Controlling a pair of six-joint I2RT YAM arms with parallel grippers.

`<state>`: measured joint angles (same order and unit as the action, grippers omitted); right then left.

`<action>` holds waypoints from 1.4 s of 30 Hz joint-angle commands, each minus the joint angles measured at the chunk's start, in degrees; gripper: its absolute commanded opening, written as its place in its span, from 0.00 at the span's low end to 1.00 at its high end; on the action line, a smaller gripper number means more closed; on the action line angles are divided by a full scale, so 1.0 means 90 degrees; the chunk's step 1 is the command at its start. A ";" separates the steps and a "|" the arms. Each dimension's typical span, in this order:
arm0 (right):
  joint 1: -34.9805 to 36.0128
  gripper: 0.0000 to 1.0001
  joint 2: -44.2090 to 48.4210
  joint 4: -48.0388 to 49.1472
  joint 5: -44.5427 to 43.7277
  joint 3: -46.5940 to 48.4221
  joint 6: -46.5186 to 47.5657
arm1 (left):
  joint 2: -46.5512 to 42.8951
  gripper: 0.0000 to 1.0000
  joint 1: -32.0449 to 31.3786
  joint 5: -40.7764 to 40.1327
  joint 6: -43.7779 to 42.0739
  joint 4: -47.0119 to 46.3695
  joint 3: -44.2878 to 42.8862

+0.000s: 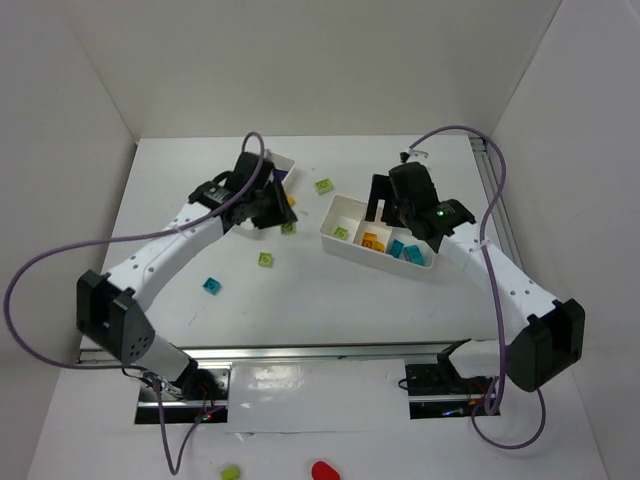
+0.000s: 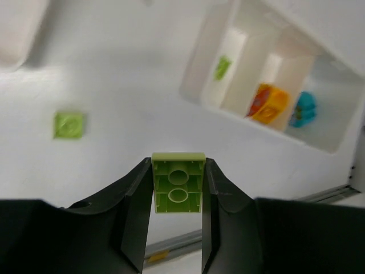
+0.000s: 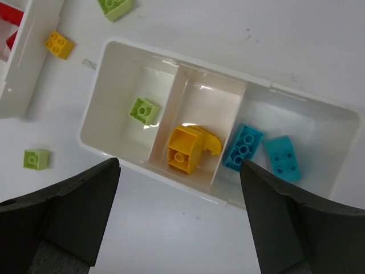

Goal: Sort the legos into containers by color

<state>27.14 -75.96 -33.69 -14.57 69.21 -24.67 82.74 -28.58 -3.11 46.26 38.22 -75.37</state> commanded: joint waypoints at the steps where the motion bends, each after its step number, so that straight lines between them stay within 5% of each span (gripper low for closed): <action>1: 0.0051 0.93 0.0705 0.0042 -0.0851 -0.0219 -0.0481 | 0.1155 0.21 -0.0281 0.0628 -0.0891 -0.0447 -0.1143; 11: 0.0051 0.93 0.1448 -0.0836 -0.1682 -0.0239 -0.0852 | 0.4397 0.26 -0.0770 0.0582 -0.1312 0.0089 -0.4768; 12: 0.0051 0.93 0.1448 -0.0836 -0.1682 -0.0239 -0.0853 | 0.4565 0.34 -0.0770 0.0580 -0.1312 0.0293 -0.5166; 13: 0.0051 0.93 0.1506 -0.0836 -0.1682 -0.0239 -0.0853 | 0.4857 0.65 -0.0770 0.0455 -0.1370 0.0440 -0.5392; 15: 0.0051 0.93 0.1507 -0.0894 -0.1614 -0.0297 -0.0853 | 0.4957 0.88 -0.0770 0.0453 -0.1438 0.0626 -0.5812; 18: 0.0051 0.93 0.1429 -0.0837 -0.1478 -0.0297 -0.0853 | 0.4841 0.98 -0.0829 0.0511 -0.1516 0.0627 -0.5757; 24: 0.0119 0.93 0.0786 -0.0310 -0.0689 -0.0288 -0.0357 | 0.2998 0.93 -0.0751 -0.0431 -0.1479 0.0782 -0.4129; 26: 0.0294 0.93 0.0648 0.0119 -0.0414 -0.0288 -0.0161 | 0.2024 1.00 -0.0566 -0.0582 -0.1284 0.0841 -0.2763; 32: 0.1310 0.94 -0.0318 0.0667 0.0095 0.0053 0.0542 | 0.0057 1.00 0.0654 -0.1089 -0.0083 0.1348 0.0312; 37: 0.2334 0.94 -0.1439 0.0999 0.0503 0.0532 0.1108 | -0.0921 0.98 0.1669 -0.1235 0.0844 0.1915 0.1274; 42: 0.3078 0.95 -0.2680 0.1468 0.0945 0.1321 0.1792 | -0.1410 0.98 0.2676 -0.0983 0.0740 0.2013 0.1773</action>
<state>51.83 -95.72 -26.24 -9.26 75.79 -14.35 72.95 -8.36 -12.51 51.18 54.92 -60.12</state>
